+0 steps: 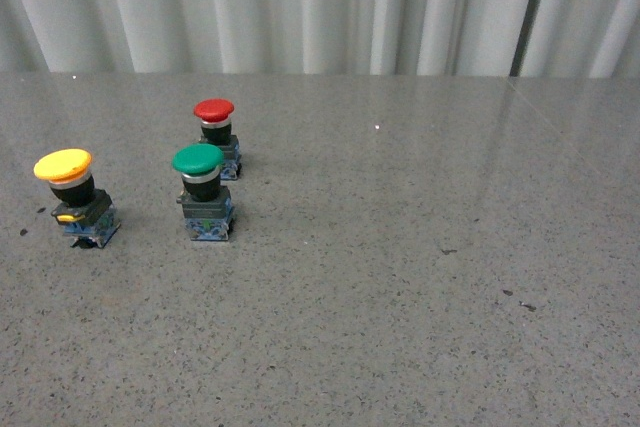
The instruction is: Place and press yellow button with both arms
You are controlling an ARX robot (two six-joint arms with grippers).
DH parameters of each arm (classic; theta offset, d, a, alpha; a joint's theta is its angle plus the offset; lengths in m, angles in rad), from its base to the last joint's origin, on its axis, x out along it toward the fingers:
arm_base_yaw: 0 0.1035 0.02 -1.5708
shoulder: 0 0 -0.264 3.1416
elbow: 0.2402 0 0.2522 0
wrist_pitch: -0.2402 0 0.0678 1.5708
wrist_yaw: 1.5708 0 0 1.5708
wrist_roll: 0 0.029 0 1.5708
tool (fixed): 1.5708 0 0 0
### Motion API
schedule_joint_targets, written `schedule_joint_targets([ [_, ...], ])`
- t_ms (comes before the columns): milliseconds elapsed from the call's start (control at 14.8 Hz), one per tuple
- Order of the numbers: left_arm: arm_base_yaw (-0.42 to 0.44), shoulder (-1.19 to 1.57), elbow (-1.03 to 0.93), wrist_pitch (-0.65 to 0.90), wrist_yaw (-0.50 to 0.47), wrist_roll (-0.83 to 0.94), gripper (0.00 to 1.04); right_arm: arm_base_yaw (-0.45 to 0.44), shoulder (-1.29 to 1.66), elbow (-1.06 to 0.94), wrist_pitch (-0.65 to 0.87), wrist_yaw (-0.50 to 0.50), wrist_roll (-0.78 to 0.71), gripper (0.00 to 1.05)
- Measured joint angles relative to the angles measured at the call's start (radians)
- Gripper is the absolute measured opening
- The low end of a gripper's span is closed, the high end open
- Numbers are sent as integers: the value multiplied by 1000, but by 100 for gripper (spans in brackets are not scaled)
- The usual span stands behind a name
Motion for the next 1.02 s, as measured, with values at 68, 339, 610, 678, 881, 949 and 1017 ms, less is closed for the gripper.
schedule_joint_targets([
  [68, 0, 0, 0, 0, 0, 0, 98, 0, 0, 0, 0, 0, 0, 98],
  [339, -78, 84, 53, -142, -196, -25, 98, 0, 0, 0, 0, 1, 0, 98],
  [610, 209, 701, 347, 336, -29, 54, 98, 0, 0, 0, 0, 0, 0, 98],
  [678, 207, 871, 440, 394, 4, 64, 98, 0, 0, 0, 0, 0, 0, 98],
  [881, 137, 1289, 734, 310, 41, 76, 98, 0, 0, 0, 0, 0, 0, 98],
  [949, 100, 1364, 793, 267, 68, 73, 98, 0, 0, 0, 0, 0, 0, 98],
  [1017, 61, 1429, 823, 256, 83, 72, 98, 0, 0, 0, 0, 0, 0, 98],
])
